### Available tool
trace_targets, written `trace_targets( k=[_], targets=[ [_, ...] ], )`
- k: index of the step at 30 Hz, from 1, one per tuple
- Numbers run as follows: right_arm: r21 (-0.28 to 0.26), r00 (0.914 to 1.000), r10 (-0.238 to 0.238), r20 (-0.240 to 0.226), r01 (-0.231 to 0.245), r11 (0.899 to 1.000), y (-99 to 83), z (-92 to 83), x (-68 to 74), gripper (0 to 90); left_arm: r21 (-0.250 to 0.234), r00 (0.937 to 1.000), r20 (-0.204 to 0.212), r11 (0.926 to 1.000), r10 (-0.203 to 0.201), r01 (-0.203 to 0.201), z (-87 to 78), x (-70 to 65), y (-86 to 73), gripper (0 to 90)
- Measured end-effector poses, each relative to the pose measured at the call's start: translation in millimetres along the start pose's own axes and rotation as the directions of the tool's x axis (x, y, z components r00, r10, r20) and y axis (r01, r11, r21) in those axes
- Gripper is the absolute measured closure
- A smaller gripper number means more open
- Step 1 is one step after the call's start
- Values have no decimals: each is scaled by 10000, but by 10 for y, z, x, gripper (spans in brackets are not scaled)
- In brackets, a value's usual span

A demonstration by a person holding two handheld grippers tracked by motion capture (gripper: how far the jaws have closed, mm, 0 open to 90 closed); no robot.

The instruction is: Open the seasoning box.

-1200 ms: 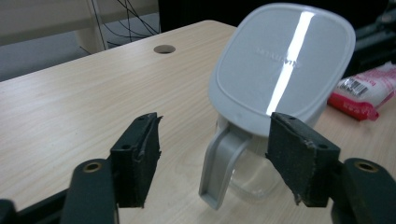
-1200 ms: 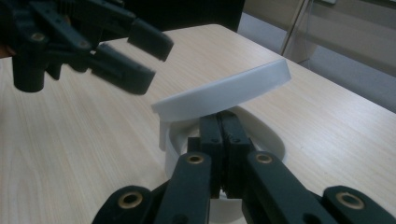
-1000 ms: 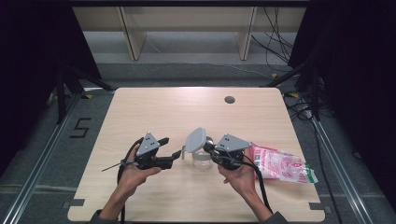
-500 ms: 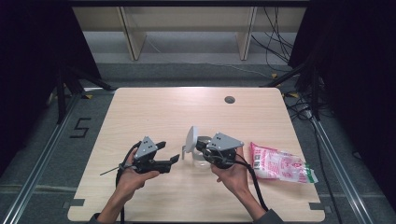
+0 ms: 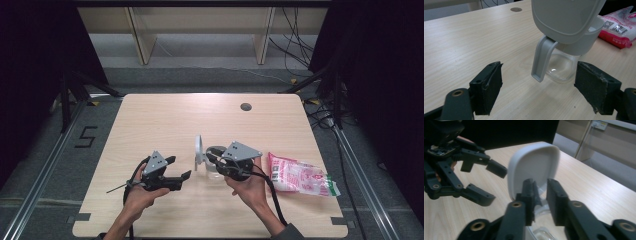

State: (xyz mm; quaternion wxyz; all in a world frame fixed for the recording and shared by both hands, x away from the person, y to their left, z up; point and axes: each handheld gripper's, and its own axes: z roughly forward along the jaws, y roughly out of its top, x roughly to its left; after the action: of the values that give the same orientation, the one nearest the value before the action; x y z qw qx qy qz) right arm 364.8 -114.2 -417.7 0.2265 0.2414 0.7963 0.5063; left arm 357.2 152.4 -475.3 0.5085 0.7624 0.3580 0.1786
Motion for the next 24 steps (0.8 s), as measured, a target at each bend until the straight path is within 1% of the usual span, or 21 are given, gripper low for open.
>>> trace_targets(
  k=[1, 3, 4, 5, 7, 8, 9, 10, 11, 12, 13, 14, 15, 16, 17, 18, 19, 21, 22, 23, 24],
  targets=[
    [-10, 10000, 85, 12, -85, 10000, -22, -20, -18, 699, -40, 10000, 13, 10000, -20, 20, 3, -3, -7, 212],
    [199, 9999, 139, 25, -139, 9997, -75, -73, -46, 638, -21, 10000, 33, 10000, -38, 38, -1, -5, -21, 203],
    [264, 9992, 336, 205, -341, 9991, -137, -120, -61, 607, 0, 10000, 12, 10000, -81, 81, -1, -10, -30, 201],
    [276, 9989, 409, 240, -416, 9988, -188, -163, -85, 596, 10, 9999, 66, 9999, -103, 103, 5, -12, -40, 201],
    [426, 9960, 815, 357, -830, 9956, -282, -244, -123, 552, 42, 9999, 110, 10000, -60, 60, 7, -17, -57, 200],
    [561, 9912, 1190, 582, -1222, 9909, -317, -294, -132, 533, 109, 9999, 103, 9999, -96, 95, 8, -19, -70, 199],
    [691, 9908, 1234, 557, -1271, 9895, -357, -334, -183, 510, 99, 9998, 185, 10000, -1, -1, 13, -10, -77, 194],
    [578, 9893, 1256, 741, -1300, 9898, -395, -366, -211, 502, 161, 9999, 130, 9999, 41, -43, 12, -11, -83, 193],
    [647, 9861, 1447, 817, -1502, 9865, -432, -413, -217, 499, 167, 9998, 117, 9998, -129, 127, 13, -18, -95, 192],
    [725, 9825, 1606, 944, -1677, 9832, -461, -445, -204, 492, 179, 9999, 94, 9998, -109, 107, 8, -18, -102, 190],
    [714, 9855, 1317, 1073, -1398, 9876, -507, -478, -235, 483, 204, 9999, 95, 9998, -94, 92, 5, -12, -107, 190],
    [974, 9786, 1775, 1039, -1877, 9774, -546, -528, -209, 478, 203, 9999, 102, 9997, -133, 131, 4, -10, -112, 189],
    [925, 9782, 1783, 1067, -1883, 9778, -594, -566, -219, 475, 203, 9998, 99, 9997, -150, 148, 5, -11, -117, 187],
    [998, 9698, 2111, 1220, -2236, 9696, -630, -626, -198, 468, 224, 9998, 80, 9996, -155, 153, 3, -13, -123, 186],
    [993, 9702, 2084, 1234, -2210, 9702, -671, -686, -211, 461, 221, 9998, 61, 9996, -197, 195, 1, -19, -127, 187],
    [1007, 9720, 1943, 1318, -2082, 9729, -696, -722, -228, 456, 236, 9997, 170, 9996, -165, 161, 2, -17, -133, 186],
    [1042, 9688, 2070, 1366, -2218, 9695, -723, -772, -232, 452, 267, 9999, 104, 9996, -129, 126, -3, -23, -135, 185],
    [898, 9611, 2323, 1494, -2472, 9648, -783, -874, -244, 447, 250, 9998, 152, 9996, -150, 146, 0, -33, -141, 184],
    [974, 9600, 2287, 1618, -2461, 9643, -810, -949, -254, 446, 301, 9998, 138, 9995, -140, 136, -2, -34, -143, 184],
    [1063, 9491, 2621, 1748, -2829, 9532, -818, -998, -228, 447, 308, 9998, 141, 9994, -135, 131, -4, -36, -147, 184],
    [1014, 9560, 2291, 1834, -2502, 9629, -846, -1042, -264, 447, 297, 9998, 141, 9995, -114, 110, -5, -36, -150, 184]
  ],
)
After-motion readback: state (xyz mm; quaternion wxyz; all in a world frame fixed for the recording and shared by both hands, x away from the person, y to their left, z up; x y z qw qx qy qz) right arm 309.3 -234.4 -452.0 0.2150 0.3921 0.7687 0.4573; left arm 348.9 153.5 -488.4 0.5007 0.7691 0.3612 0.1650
